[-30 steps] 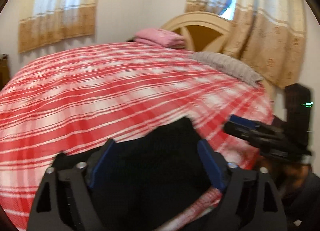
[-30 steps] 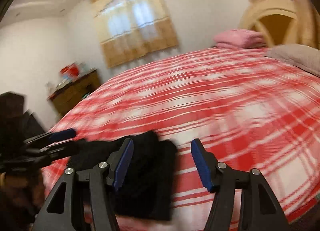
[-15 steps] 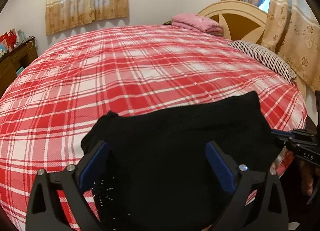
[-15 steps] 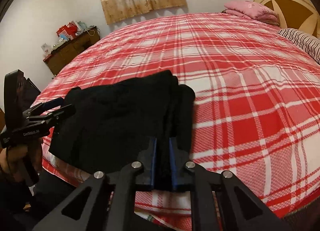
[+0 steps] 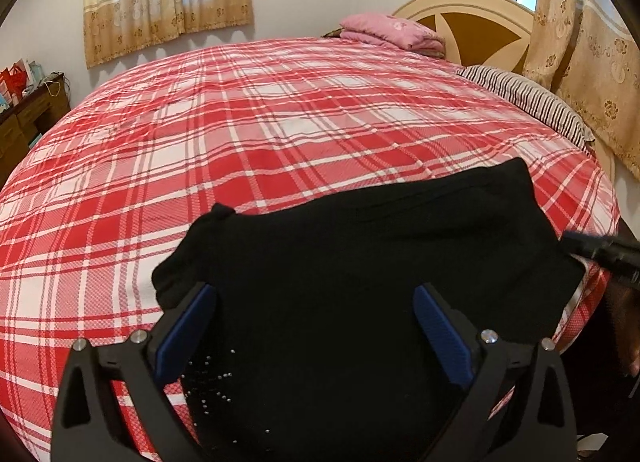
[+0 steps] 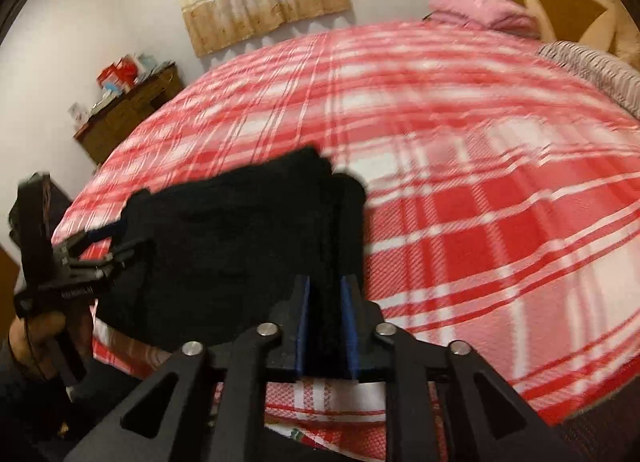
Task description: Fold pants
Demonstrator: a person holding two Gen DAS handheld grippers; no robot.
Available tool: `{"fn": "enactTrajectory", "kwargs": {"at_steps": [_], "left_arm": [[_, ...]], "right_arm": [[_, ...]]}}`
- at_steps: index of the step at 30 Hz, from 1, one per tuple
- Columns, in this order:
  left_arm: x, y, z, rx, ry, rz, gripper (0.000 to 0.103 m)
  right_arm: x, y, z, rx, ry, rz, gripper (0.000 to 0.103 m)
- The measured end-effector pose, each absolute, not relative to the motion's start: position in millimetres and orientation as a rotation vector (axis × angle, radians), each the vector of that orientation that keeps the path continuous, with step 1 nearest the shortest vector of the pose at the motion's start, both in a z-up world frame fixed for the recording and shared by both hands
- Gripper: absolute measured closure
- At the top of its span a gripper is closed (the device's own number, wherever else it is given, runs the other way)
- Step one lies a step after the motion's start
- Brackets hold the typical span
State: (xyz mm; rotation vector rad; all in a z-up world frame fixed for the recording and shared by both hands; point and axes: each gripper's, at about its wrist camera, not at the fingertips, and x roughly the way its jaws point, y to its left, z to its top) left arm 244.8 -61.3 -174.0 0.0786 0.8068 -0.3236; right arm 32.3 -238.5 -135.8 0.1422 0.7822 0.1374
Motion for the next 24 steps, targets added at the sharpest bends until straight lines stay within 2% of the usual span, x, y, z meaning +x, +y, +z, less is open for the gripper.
{"fn": "enactTrajectory", "kwargs": {"at_steps": [2,4,5,6,14,17,18,20,22,23,24], "left_arm": [[246,-61,-175,0.072,0.810,-0.325,0.001],[246,-61,-176,0.069,0.809,-0.324,0.001],[246,-61,-176,0.073,0.809,-0.324,0.001],[245,-61,-176,0.076,0.809,-0.325,0.001],[249,-47,-189,0.022,0.826,-0.392,0.000],[250,-50,-194,0.012,0.816,-0.419,0.000],[249,-51,-193,0.002,0.812,-0.438,0.001],[251,-46,-191,-0.044,0.810,-0.470,0.020],[255,-36,-187,-0.090,0.812,-0.485,0.061],[257,-31,-187,-0.123,0.819,-0.511,0.071],[259,-22,-186,-0.170,0.826,-0.531,0.085]], "right_arm": [[31,-235,-118,0.138,0.721,0.140,0.082],[33,-226,-107,0.134,0.690,0.174,0.066],[38,-216,-103,0.110,0.687,0.206,0.049],[41,-210,-101,0.088,0.685,0.211,0.044],[67,-229,-152,0.164,0.831,0.125,0.044],[72,-246,-174,0.301,0.867,0.192,0.045],[72,-246,-174,0.332,0.875,0.241,0.059],[74,-244,-170,0.362,0.889,0.288,0.074],[71,-238,-158,0.349,0.871,0.315,0.078],[70,-234,-151,0.346,0.858,0.335,0.078],[68,-230,-142,0.338,0.846,0.353,0.079]]}}
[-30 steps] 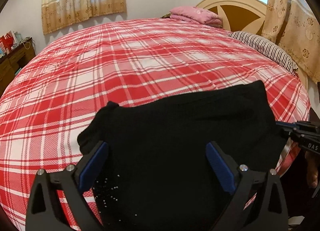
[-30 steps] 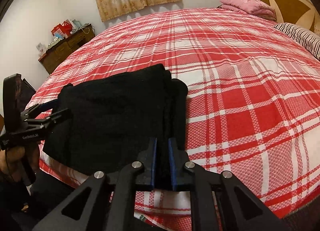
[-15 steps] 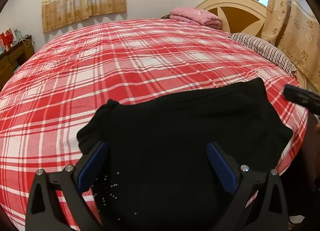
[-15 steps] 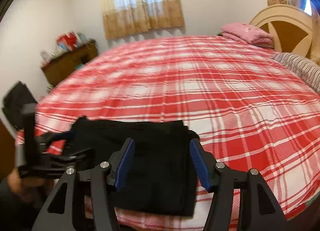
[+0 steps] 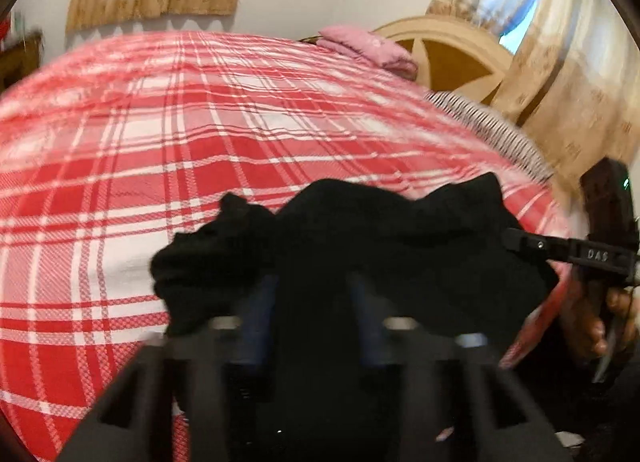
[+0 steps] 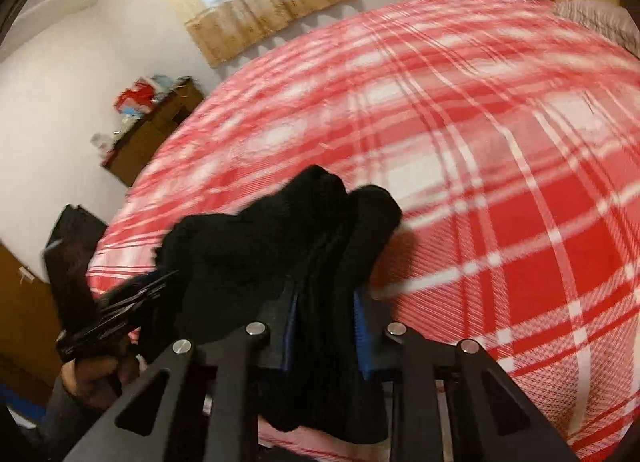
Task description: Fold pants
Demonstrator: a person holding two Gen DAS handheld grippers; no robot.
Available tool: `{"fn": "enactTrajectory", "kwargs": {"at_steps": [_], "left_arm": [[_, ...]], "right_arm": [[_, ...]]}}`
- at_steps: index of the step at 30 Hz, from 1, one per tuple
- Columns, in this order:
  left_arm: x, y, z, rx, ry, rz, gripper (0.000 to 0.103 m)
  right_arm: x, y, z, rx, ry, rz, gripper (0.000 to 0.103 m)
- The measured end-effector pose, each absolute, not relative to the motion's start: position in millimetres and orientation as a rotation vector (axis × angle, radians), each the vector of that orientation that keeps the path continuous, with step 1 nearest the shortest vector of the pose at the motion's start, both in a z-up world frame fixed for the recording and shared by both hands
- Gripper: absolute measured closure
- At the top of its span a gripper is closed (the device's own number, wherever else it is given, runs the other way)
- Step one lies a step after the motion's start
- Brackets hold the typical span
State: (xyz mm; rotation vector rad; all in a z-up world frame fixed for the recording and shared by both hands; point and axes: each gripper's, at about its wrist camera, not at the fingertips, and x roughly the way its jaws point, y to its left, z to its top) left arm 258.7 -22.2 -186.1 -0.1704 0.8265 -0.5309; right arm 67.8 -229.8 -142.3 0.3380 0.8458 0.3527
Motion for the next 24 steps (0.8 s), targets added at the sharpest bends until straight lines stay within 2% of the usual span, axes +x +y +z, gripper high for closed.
{"fn": "enactTrajectory", "kwargs": {"at_steps": [6,13,24], "left_arm": [[256,8,-180,-0.309,0.800,-0.562,0.096],[255,72,-143,-0.407,0.697,-0.503,0.096],[265,201,-89,-0.332,0.574,-0.201,0.097]], "right_arm": [[65,-194,-91,0.259,0.786,0.451,0.079],[89,-120,-40,0.124,0.739,0.574,0.079],[192,19,-54,0.143,0.743,0.753,0.079]]}}
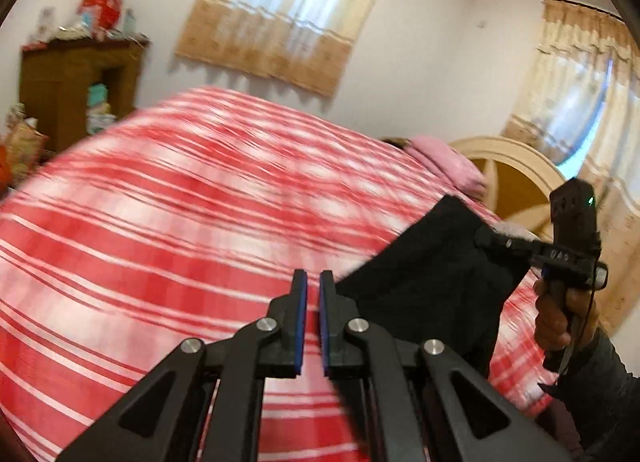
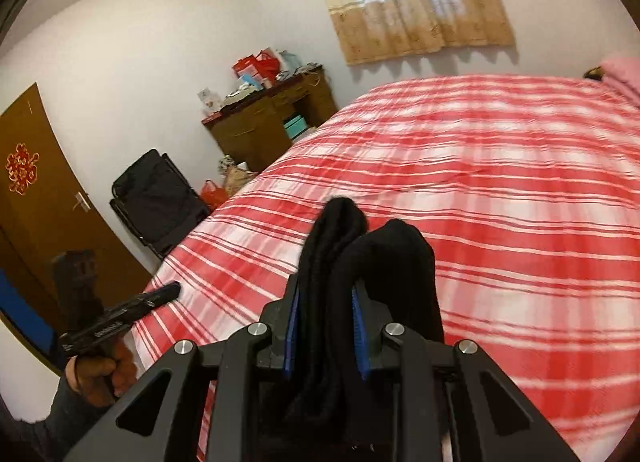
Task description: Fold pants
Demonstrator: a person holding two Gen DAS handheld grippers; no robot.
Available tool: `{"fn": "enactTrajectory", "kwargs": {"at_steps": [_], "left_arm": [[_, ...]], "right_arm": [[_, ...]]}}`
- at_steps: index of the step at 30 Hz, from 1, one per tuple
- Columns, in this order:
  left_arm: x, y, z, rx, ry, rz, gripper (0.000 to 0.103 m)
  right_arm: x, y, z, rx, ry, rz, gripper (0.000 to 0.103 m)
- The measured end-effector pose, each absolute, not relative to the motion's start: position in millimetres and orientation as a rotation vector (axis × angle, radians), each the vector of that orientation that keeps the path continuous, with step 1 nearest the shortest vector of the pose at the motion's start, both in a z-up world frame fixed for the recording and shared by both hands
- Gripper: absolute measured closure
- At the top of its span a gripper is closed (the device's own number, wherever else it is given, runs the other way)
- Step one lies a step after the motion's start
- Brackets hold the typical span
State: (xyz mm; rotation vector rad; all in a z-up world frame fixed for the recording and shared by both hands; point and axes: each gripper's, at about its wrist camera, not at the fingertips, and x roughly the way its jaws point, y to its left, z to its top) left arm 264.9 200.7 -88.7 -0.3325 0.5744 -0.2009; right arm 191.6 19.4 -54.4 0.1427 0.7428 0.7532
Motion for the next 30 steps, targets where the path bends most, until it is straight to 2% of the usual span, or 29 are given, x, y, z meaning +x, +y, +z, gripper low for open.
{"fn": "enactTrajectory", "kwargs": {"at_steps": [3,6,14,18,19,24,30], "left_arm": [[264,213,-95,-0.346,0.597,-0.198,0.100],[269,192,-121,-0.334,0.658,-0.249,0.100],[292,137,-170,-0.421,0.787,-0.436,0.099],[294,103,-173,-0.469,0.819,-0.527,0.074],[294,96,-172,-0.465,0.822,-0.541,0.072],[292,80,-173,-0.484,0.829,-0.577,0.072],[287,130,-164,-0.523,0.775,-0.477,0.072]], "right_arm": [[201,34,-62,0.146,0.776,0.732,0.079],[186,23,-60,0.107,0.771,0.719,0.080],[132,-93,2,0.223,0.717,0.640,0.081],[111,-119,45,0.218,0.678,0.608,0.081],[108,-118,54,0.201,0.675,0.596,0.081],[112,-73,82,0.056,0.690,0.581,0.081],[122,23,97,-0.102,0.724,0.678,0.081]]}}
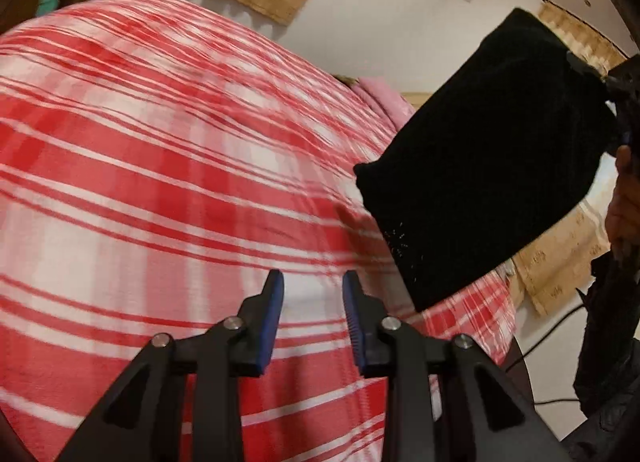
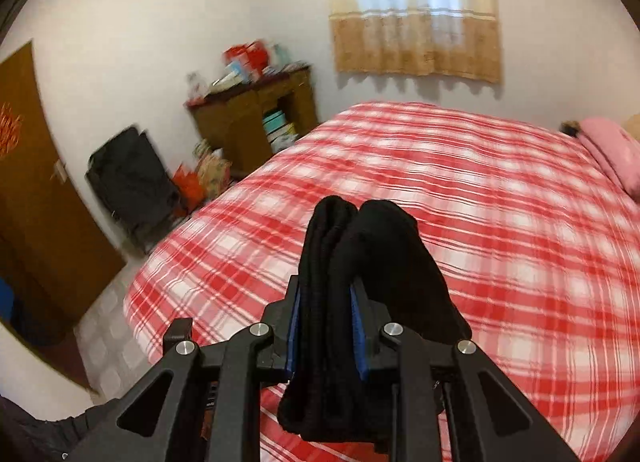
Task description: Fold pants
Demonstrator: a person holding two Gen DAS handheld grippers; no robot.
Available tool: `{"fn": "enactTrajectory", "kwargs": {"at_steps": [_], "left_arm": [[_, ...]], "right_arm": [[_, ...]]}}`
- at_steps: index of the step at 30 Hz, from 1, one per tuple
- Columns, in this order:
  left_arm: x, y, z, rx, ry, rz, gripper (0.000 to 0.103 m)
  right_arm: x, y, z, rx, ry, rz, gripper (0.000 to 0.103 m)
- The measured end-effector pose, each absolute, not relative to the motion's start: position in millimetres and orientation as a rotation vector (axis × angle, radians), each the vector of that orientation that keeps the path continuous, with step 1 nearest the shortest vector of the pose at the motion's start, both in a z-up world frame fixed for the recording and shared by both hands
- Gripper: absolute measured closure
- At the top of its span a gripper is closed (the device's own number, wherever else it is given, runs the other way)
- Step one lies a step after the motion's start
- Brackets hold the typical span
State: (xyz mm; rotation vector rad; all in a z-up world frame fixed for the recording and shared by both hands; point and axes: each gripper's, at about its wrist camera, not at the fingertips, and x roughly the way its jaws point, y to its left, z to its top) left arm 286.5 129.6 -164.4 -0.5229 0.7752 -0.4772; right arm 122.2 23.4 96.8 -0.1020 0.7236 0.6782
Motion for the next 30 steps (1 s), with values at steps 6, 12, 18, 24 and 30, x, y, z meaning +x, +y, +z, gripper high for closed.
{"fn": "enactTrajectory", "kwargs": {"at_steps": [6,12,18,24,30], "left_arm": [[263,206,-125,-0.485,0.626,-0.250,0.072],[239,252,-94,-0.396,0.523,-0.023,0.072],[260,242,-115,-0.334,0.586,0.034,0.043],[282,200,-126,-0.235,0.663,-0.045,0.040],[312,172,-158,-0.129,0.803,-0.052,0.038]], "right_arm": [[115,91,123,-0.086,0.654,0.866,0.081],[163,88,67,0.061,0.734,0.852,0.081],[235,67,-96,0.098,1.036,0.671,0.080],[256,-1,-152,0.157,1.058,0.546,0.071],[238,-9,-125,0.042,0.935,0.477,0.061]]}}
